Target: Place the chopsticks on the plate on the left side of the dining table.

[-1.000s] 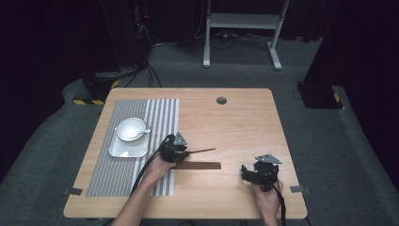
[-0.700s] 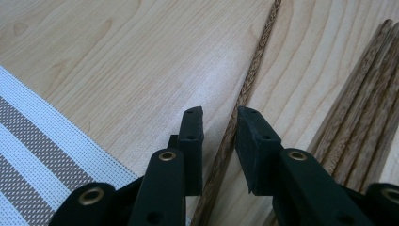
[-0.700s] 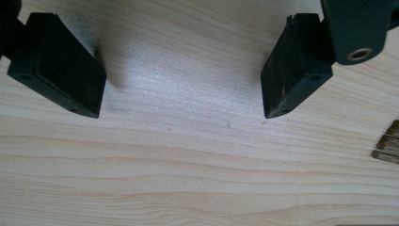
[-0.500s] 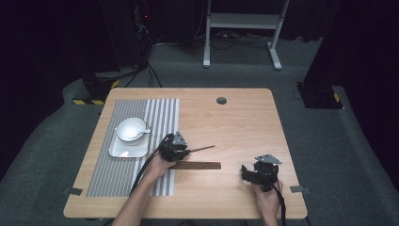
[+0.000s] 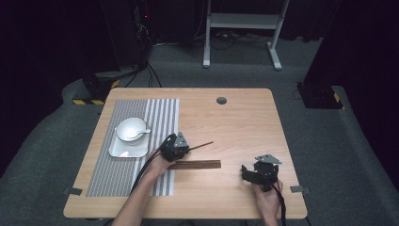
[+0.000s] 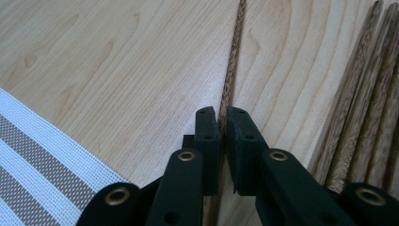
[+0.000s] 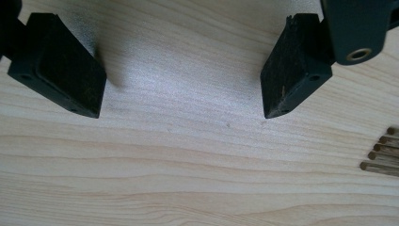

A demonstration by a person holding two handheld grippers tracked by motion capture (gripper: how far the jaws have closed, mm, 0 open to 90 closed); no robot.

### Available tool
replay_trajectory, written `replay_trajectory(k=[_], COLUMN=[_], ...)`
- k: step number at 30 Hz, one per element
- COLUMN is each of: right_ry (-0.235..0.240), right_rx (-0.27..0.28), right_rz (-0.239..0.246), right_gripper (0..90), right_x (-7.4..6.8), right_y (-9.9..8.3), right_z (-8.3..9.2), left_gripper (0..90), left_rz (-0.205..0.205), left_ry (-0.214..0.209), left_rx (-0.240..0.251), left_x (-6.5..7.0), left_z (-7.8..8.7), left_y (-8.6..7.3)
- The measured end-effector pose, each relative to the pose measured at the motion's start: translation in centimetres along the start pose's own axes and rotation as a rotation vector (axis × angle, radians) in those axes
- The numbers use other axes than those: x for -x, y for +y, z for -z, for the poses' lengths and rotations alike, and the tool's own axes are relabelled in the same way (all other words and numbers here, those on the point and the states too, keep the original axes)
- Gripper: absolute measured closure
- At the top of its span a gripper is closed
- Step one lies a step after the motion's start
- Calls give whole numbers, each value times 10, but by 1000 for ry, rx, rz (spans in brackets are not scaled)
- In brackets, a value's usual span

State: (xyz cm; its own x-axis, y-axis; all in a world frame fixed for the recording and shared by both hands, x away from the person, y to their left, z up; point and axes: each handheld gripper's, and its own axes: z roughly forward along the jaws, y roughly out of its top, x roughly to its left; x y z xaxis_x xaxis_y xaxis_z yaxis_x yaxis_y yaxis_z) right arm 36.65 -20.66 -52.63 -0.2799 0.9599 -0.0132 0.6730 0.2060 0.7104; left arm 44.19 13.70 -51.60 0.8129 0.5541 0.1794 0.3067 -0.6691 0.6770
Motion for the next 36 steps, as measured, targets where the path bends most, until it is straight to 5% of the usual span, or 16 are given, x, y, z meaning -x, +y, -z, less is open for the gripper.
replay_trajectory(k=[12,36], right_ry=[1,1], right_rx=[0,0], right_rz=[1,1], right_gripper=[147,147], right_x=[0,0], right_y=[0,0], right_z=[0,0], left_gripper=[848,850], left_rz=[-54,-55], left_ry=[27,43], left_rx=[-20,14], left_x=[0,1], left_z=[3,24], left_y=[2,12])
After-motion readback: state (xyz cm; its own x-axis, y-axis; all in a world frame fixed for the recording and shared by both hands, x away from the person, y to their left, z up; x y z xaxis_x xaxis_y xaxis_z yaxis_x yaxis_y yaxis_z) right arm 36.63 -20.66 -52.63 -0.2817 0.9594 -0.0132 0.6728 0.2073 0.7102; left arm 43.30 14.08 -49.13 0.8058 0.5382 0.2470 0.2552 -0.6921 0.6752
